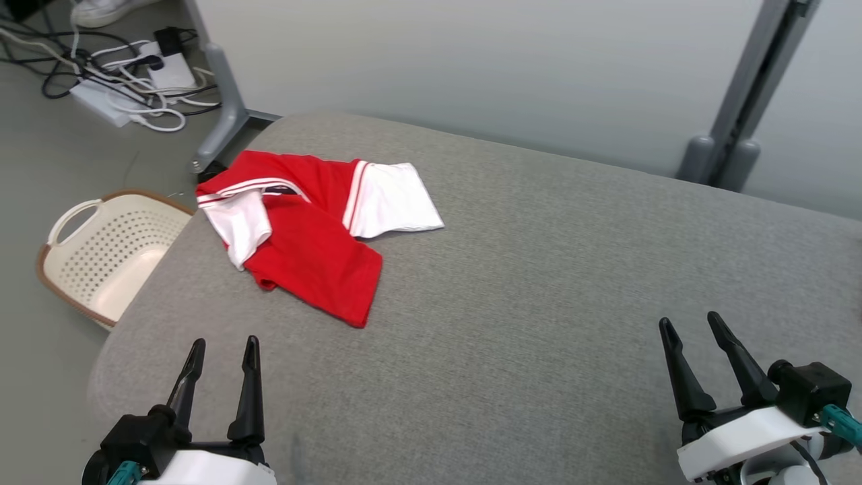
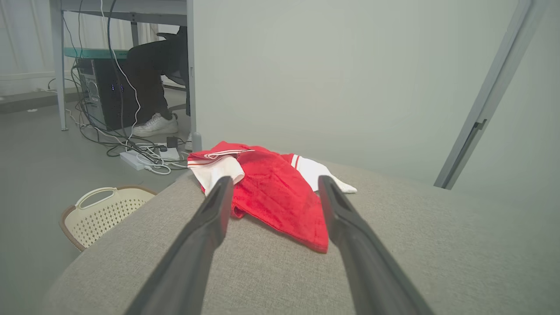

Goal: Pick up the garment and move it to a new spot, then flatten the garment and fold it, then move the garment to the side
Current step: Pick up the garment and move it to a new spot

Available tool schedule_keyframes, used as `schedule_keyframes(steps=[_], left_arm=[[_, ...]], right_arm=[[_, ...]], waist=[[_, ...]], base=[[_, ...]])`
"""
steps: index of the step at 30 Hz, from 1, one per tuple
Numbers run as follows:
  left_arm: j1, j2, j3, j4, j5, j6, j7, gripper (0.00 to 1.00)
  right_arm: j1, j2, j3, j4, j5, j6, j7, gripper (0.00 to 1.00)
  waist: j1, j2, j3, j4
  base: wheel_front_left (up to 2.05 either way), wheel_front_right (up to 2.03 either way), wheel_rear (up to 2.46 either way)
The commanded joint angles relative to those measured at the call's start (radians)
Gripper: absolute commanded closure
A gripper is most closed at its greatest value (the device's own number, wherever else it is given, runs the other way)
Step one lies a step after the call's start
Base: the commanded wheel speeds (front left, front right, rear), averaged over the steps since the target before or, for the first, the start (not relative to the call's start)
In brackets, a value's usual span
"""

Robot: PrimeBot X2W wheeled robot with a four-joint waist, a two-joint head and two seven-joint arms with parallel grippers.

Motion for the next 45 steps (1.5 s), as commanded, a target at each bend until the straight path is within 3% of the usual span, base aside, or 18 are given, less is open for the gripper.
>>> schedule_keyframes(steps=[1,11,24,34,45], left_arm=[[0.0,0.004,0.003,0.001,-0.006,0.005,-0.001,0.0],[0.006,0.01,0.009,-0.005,-0.022,0.01,0.001,0.0],[-0.038,0.038,0.045,-0.05,-0.058,0.009,0.021,0.0],[-0.229,0.136,0.1,-0.094,-0.159,0.002,0.279,0.0],[-0.439,0.256,0.183,0.066,-0.272,-0.003,0.491,0.0]], right_arm=[[0.004,-0.003,0.0,0.006,0.007,0.0,0.002,0.0],[-0.009,0.0,0.021,0.009,0.015,0.0,0.0,0.0],[-0.049,-0.01,0.057,0.012,0.03,0.0,0.001,0.0],[-0.091,-0.005,0.069,0.019,0.047,0.0,0.003,0.0],[-0.147,-0.013,0.068,0.019,0.057,0.0,-0.003,0.0]], waist=[[0.0,0.0,-0.007,0.029],[0.0,0.0,0.001,0.067],[0.0,0.0,0.029,0.008],[0.0,0.0,0.087,-0.086],[0.0,0.0,0.176,-0.226]], base=[[0.0,0.0,0.0],[0.0,0.0,0.0],[0.0,0.0,0.0],[0.0,0.0,0.0],[0.0,0.0,0.0]])
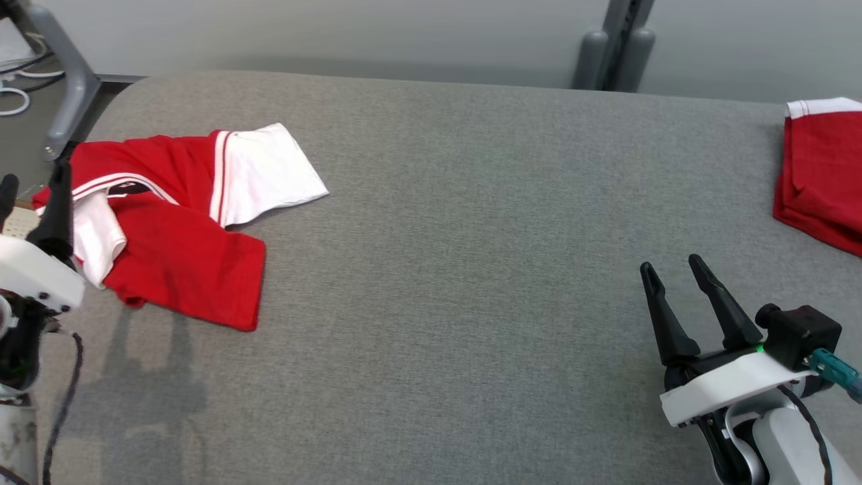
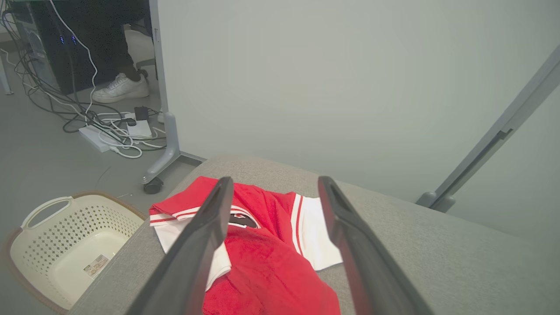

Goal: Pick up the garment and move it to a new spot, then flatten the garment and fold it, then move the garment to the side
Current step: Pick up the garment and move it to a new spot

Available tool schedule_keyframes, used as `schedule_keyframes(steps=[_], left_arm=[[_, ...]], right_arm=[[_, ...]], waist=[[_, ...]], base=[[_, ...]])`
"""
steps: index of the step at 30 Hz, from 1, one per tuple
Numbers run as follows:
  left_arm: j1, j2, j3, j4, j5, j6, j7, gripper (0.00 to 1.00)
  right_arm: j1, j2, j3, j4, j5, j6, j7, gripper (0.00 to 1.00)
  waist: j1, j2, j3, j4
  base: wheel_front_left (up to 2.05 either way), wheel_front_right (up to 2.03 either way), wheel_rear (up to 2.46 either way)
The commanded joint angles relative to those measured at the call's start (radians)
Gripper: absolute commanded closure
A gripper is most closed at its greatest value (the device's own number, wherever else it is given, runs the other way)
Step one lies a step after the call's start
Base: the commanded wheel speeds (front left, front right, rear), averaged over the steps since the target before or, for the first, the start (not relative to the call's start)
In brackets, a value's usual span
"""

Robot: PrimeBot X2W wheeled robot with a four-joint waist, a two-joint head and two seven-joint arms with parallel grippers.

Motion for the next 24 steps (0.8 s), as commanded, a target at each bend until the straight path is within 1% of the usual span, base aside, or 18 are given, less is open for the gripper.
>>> schedule_keyframes(steps=[1,7,10,13,19,22,24], left_arm=[[-0.035,0.012,0.016,0.016,-0.017,0.0,0.013,0.0],[-0.13,0.091,0.049,0.186,-0.071,0.009,0.148,0.0],[-0.163,0.122,0.062,0.256,-0.083,0.023,0.186,0.0],[-0.196,0.159,0.073,0.351,-0.099,0.013,0.225,0.0],[-0.245,0.19,0.066,0.516,-0.111,-0.014,0.252,0.0],[-0.259,0.19,0.047,0.602,-0.105,-0.026,0.277,0.0],[-0.264,0.19,0.032,0.651,-0.1,-0.027,0.296,0.0]], right_arm=[[-0.018,-0.006,-0.004,-0.002,0.006,0.0,-0.006,0.0],[-0.048,-0.007,-0.003,-0.005,0.01,0.0,-0.008,0.0],[-0.061,-0.005,-0.003,-0.005,0.014,0.0,-0.01,0.0],[-0.078,-0.002,-0.001,-0.007,0.016,0.0,-0.012,0.0],[-0.096,0.002,0.0,-0.009,0.023,0.0,-0.013,0.0],[-0.099,0.005,-0.001,-0.011,0.024,0.0,-0.014,0.0],[-0.101,0.005,-0.003,-0.012,0.024,0.0,-0.014,0.0]], waist=[[-0.0001,0.0,0.041,-0.048],[-0.0001,0.0,0.096,-0.129],[-0.0001,0.0,0.125,-0.169],[-0.0001,0.0,0.158,-0.204],[-0.0001,0.0,0.208,-0.249],[-0.0001,0.0,0.219,-0.259],[-0.0001,0.0,0.222,-0.263]], base=[[0.0,0.0,0.0],[0.0,0.0,0.0],[0.0,0.0,0.0],[0.0,0.0,0.0],[0.0,0.0,0.0],[0.0,0.0,0.0],[0.0,0.0,0.0]])
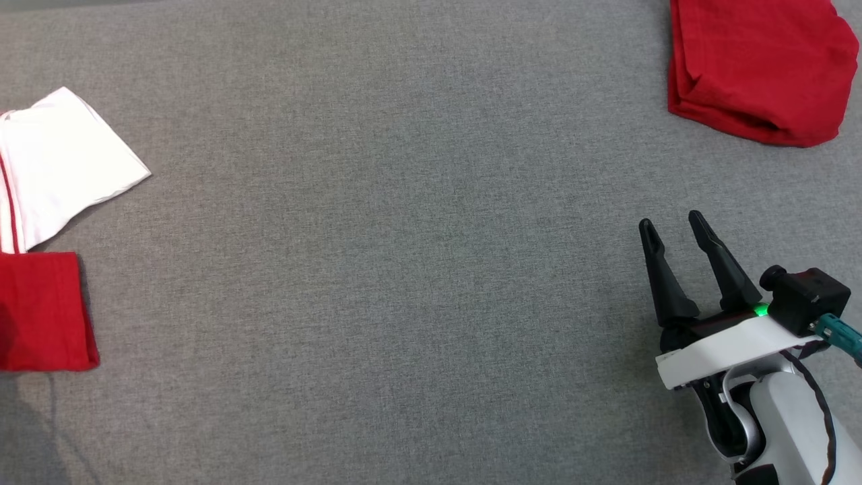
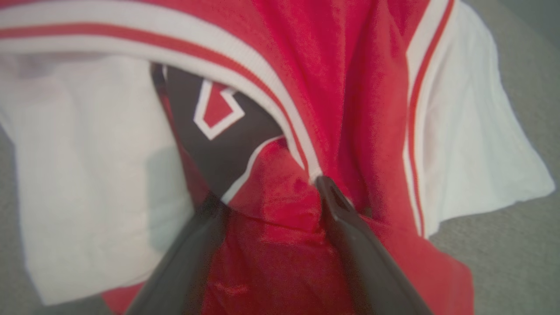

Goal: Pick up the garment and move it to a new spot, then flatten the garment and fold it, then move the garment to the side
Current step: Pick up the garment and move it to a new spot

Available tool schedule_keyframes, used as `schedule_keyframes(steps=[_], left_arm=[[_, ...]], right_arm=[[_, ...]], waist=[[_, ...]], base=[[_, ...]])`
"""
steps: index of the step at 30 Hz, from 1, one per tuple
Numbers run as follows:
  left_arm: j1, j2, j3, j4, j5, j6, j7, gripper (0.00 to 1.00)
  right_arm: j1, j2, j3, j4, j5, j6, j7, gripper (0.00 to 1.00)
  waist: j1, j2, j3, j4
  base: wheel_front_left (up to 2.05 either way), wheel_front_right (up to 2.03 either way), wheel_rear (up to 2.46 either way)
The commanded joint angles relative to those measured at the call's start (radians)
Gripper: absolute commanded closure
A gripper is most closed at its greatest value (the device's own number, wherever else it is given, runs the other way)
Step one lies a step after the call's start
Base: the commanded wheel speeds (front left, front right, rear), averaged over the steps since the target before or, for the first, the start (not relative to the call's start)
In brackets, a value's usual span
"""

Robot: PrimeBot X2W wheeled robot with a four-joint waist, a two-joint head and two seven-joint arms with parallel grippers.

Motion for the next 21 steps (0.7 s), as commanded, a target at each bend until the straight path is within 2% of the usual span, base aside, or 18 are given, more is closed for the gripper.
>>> schedule_keyframes(steps=[1,8,9,10,11,12,13,14,21], left_arm=[[-0.006,-0.004,-0.013,0.035,0.007,-0.004,0.025,0.0],[0.013,-0.034,-0.044,0.149,-0.011,-0.034,0.106,0.0],[0.01,-0.035,-0.046,0.151,-0.012,-0.035,0.102,0.12],[0.007,-0.037,-0.049,0.152,-0.012,-0.037,0.092,0.46],[0.007,-0.037,-0.049,0.152,-0.012,-0.037,0.092,0.46],[0.002,-0.037,-0.053,0.149,-0.011,-0.044,0.073,0.83],[0.002,-0.037,-0.053,0.149,-0.011,-0.044,0.073,0.83],[0.0,-0.037,-0.054,0.147,-0.012,-0.046,0.064,1.0],[-0.019,-0.032,-0.083,0.112,-0.005,-0.064,0.026,1.0]], right_arm=[[-0.01,-0.002,-0.002,-0.005,0.004,0.0,-0.009,0.0],[-0.007,-0.002,0.003,0.009,0.003,0.0,-0.009,0.0],[-0.006,-0.003,0.005,0.01,0.002,0.0,-0.009,0.0],[-0.007,-0.004,0.007,0.011,0.002,0.0,-0.009,0.0],[-0.007,-0.004,0.007,0.011,0.002,0.0,-0.009,0.0],[-0.008,-0.007,0.01,0.014,0.001,0.0,-0.009,0.0],[-0.008,-0.007,0.01,0.014,0.001,0.0,-0.009,0.0],[-0.01,-0.008,0.011,0.015,0.001,0.0,-0.009,0.0],[0.004,-0.007,0.007,0.019,-0.001,0.0,-0.009,0.0]], waist=[[0.0,0.0,0.005,-0.006],[0.0,0.0,-0.008,-0.002],[0.0,0.0,-0.01,0.0],[0.0,0.0,-0.012,0.002],[0.0,0.0,-0.012,0.002],[0.0,0.0,-0.018,0.005],[0.0,0.0,-0.018,0.005],[0.0,0.0,-0.02,0.006],[0.0,0.0,-0.048,0.017]], base=[[0.0,0.0,0.0],[0.0,0.0,0.0],[0.0,0.0,0.0],[0.0,0.0,0.0],[0.0,0.0,0.0],[0.0,0.0,0.0],[0.0,0.0,0.0],[0.0,0.0,0.0],[0.0,0.0,0.0]])
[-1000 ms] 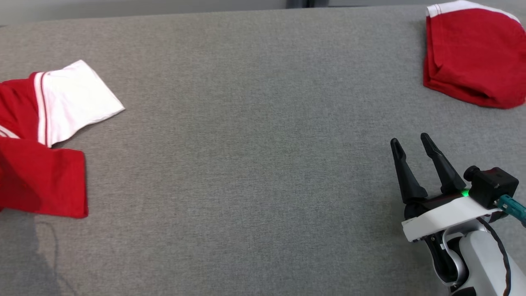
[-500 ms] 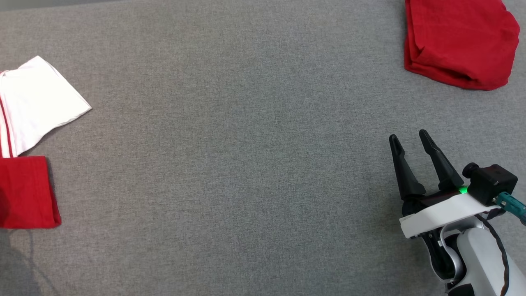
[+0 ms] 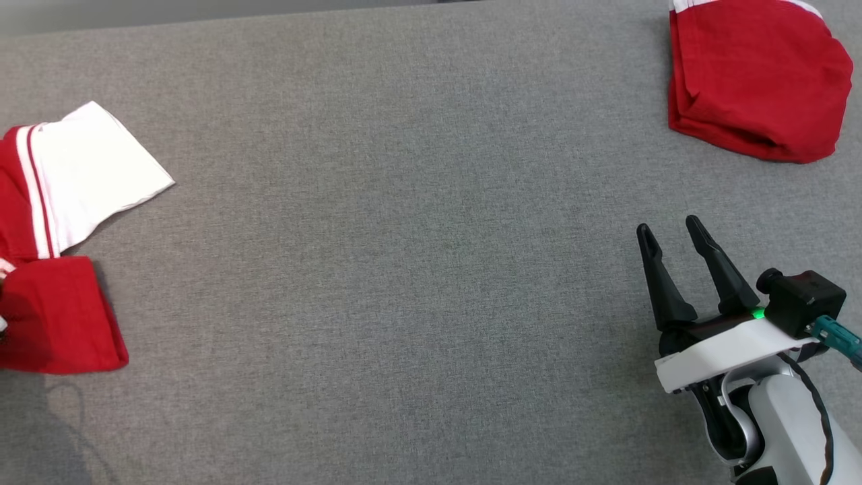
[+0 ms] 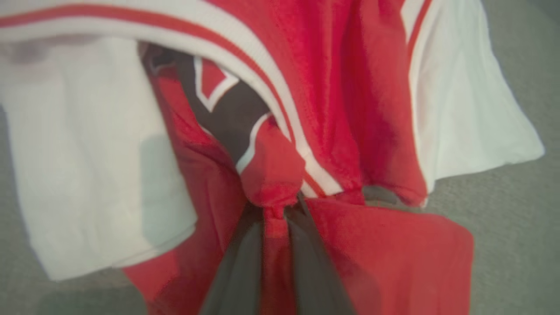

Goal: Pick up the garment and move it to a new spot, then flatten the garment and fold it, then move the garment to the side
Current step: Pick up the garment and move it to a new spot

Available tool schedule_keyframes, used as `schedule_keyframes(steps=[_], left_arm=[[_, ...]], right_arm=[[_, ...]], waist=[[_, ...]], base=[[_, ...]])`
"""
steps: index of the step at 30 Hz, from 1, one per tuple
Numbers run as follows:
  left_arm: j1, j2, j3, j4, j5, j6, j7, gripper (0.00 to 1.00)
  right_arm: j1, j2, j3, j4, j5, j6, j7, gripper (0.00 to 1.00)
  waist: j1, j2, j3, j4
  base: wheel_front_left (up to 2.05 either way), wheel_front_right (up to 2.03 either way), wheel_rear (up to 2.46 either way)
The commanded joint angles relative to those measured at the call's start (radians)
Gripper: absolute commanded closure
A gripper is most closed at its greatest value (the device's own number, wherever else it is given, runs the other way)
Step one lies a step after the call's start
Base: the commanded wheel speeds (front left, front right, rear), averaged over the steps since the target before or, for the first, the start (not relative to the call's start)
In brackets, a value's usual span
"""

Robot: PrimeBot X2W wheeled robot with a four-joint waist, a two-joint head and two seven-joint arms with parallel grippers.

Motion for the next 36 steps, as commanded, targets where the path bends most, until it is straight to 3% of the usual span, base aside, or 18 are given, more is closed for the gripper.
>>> schedule_keyframes(steps=[1,10,22,36], left_arm=[[0.012,-0.02,-0.017,-0.005,0.007,-0.009,0.0,1.0],[-0.014,0.011,-0.087,-0.154,0.027,-0.016,-0.035,1.0],[0.035,-0.004,-0.152,-0.447,-0.042,-0.016,0.061,1.0],[0.009,-0.085,-0.311,-0.839,-0.075,-0.016,0.191,1.0]], right_arm=[[0.006,-0.004,-0.001,0.004,-0.002,0.0,-0.009,0.0],[0.022,0.003,0.003,0.014,-0.002,0.0,-0.009,0.0],[0.052,0.028,0.013,0.039,0.007,0.0,-0.008,0.0],[0.057,0.039,0.012,0.039,0.009,0.0,-0.007,0.0]], waist=[[0.0,0.0,-0.012,0.007],[0.0,0.0,-0.087,0.032],[0.0,0.0,-0.199,0.014],[0.0,0.0,-0.241,-0.062]], base=[[0.0,0.0,0.0],[0.0,0.0,0.0],[0.0,0.0,0.0],[0.0,0.0,0.0]])
